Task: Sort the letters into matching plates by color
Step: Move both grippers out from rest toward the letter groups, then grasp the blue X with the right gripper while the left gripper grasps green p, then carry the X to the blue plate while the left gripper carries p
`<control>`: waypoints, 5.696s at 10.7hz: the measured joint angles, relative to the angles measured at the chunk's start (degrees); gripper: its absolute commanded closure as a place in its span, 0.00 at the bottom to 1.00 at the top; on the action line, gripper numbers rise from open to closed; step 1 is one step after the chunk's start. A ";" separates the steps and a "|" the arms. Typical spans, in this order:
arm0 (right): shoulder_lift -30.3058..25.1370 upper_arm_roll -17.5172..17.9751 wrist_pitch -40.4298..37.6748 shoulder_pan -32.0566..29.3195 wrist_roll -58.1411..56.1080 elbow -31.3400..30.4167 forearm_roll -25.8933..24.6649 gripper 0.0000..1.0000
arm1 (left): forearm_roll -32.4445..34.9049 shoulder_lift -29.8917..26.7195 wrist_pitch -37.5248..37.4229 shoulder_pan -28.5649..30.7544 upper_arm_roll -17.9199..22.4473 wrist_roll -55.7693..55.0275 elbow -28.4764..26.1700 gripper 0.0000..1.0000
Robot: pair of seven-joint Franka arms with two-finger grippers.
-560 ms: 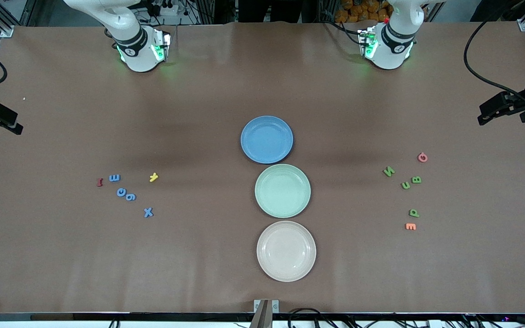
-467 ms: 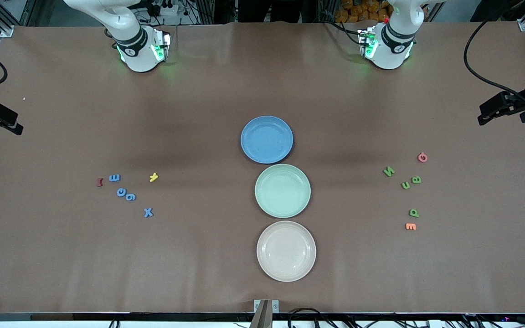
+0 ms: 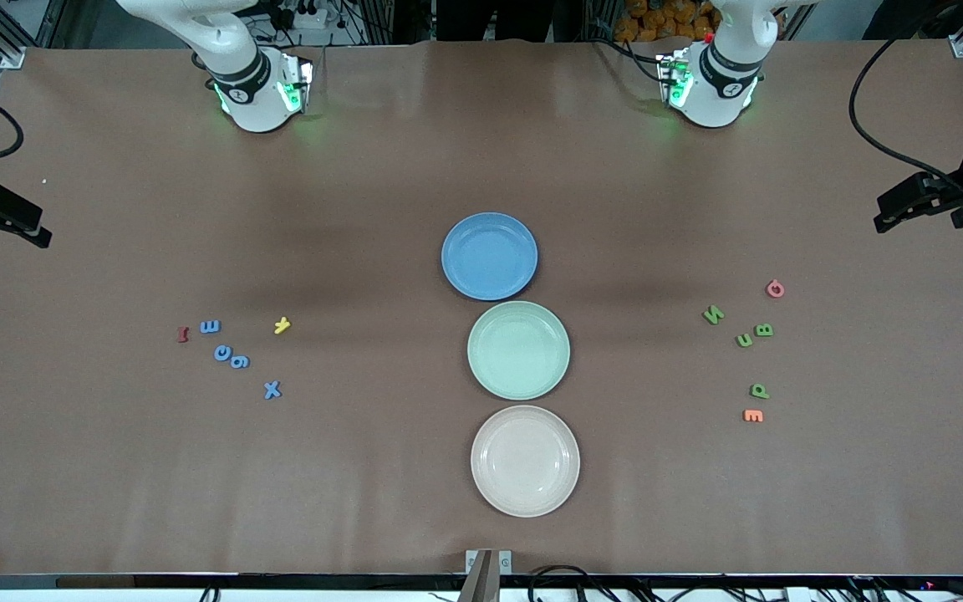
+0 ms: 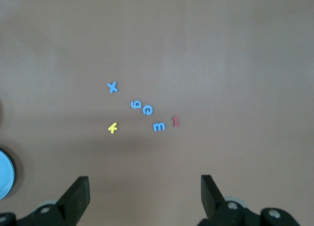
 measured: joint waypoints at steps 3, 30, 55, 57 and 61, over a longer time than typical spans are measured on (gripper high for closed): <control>0.81 0.00 0.58 0.48 0.03 -0.31 0.02 0.00 | 0.42 4.09 5.64 0.60 0.09 0.05 -1.00 0.00; 32.58 6.47 59.67 6.23 -3.66 -20.91 0.99 0.00 | 5.23 38.24 52.04 0.70 -0.07 0.33 -10.85 0.18; 34.95 6.66 61.49 5.66 -4.24 -19.96 -3.18 0.83 | 6.15 40.17 53.89 0.63 -0.06 0.02 -9.28 1.00; 33.57 6.59 58.28 5.60 -4.19 -19.61 -3.18 0.83 | 6.15 40.17 53.90 0.16 -0.09 -1.33 -8.91 1.00; 26.78 6.76 44.99 6.30 -1.66 -19.13 -2.91 0.83 | 6.15 39.15 51.64 -2.31 -0.61 -2.56 -7.57 1.00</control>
